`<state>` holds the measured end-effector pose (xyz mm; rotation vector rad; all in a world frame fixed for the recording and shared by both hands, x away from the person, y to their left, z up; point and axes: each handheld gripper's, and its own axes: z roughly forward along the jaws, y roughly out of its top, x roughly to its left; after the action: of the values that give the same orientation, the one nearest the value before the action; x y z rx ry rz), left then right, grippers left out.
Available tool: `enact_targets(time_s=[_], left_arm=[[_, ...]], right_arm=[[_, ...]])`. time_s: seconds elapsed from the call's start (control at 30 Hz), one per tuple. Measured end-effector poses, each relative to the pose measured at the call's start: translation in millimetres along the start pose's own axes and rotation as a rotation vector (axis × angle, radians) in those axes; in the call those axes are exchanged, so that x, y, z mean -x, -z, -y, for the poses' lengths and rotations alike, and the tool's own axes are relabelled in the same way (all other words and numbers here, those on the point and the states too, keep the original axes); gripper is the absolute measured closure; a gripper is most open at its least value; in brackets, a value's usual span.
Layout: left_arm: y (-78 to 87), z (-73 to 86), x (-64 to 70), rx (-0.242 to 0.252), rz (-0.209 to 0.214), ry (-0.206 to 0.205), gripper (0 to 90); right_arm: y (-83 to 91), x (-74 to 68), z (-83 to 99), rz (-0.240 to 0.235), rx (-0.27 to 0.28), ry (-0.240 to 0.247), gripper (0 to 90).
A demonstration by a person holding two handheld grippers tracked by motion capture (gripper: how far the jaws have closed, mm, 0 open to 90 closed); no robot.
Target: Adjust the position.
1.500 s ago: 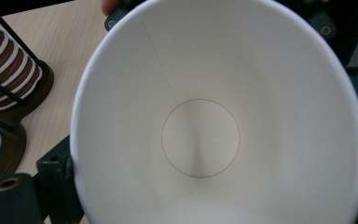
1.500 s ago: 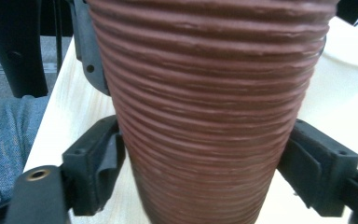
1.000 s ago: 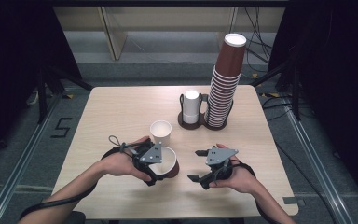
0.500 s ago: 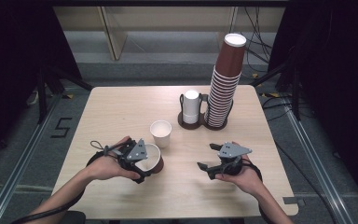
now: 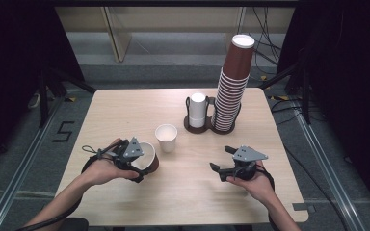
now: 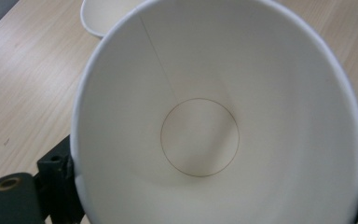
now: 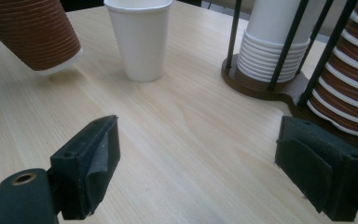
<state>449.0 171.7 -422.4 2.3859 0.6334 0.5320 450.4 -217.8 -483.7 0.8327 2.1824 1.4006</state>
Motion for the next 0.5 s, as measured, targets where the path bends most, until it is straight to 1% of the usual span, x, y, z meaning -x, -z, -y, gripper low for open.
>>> enact_targets(time_s=[0.03, 0.07, 0.13, 0.17, 0.2, 0.23, 0.3, 0.33, 0.37, 0.4, 0.43, 0.5], left_arm=[[0.0, 0.7, -2.1, -0.004, -0.001, 0.009, 10.7], [0.2, 1.4, -3.6, -0.004, -0.006, 0.019, 10.7], [1.1, 2.4, -6.8, -0.006, -0.022, 0.038, 10.6], [1.6, 2.7, -8.4, -0.009, -0.026, 0.039, 10.6], [1.9, 3.0, -9.5, -0.012, -0.028, 0.049, 10.6], [1.9, 3.6, -10.2, -0.006, -0.041, 0.052, 10.6], [1.5, 4.5, -11.8, -0.008, -0.049, 0.055, 10.6], [1.0, 4.9, -12.7, -0.01, -0.049, 0.064, 10.6], [0.5, 5.5, -13.3, -0.012, -0.055, 0.068, 10.5], [0.1, 5.7, -14.7, -0.008, -0.063, 0.064, 10.5], [-0.4, 6.1, -16.1, -0.013, -0.073, 0.068, 10.5], [-1.5, 7.1, -17.6, -0.019, -0.077, 0.076, 10.5]], right_arm=[[0.7, 0.0, 0.5, 0.001, 0.002, -0.011, 14.8], [1.1, 2.3, 0.6, 0.006, 0.004, 0.015, 14.8], [2.3, 1.5, 1.4, 0.012, 0.004, -0.023, 14.9], [2.9, 4.4, 0.9, 0.018, 0.01, 0.008, 14.8], [3.1, 4.1, 0.9, 0.015, 0.009, -0.006, 14.8], [3.1, 4.3, 1.0, 0.017, 0.014, -0.006, 14.9], [3.2, 4.5, 1.4, 0.019, 0.014, -0.006, 14.9], [2.7, 4.5, 1.6, 0.013, 0.018, -0.01, 14.9], [2.9, 4.5, 1.7, 0.012, 0.012, -0.01, 14.9], [2.6, 5.5, 1.7, 0.019, 0.014, 0.006, 14.9], [2.6, 5.5, 1.8, 0.022, 0.013, 0.006, 14.9], [2.7, 5.4, 1.8, 0.02, 0.016, 0.0, 14.9]])
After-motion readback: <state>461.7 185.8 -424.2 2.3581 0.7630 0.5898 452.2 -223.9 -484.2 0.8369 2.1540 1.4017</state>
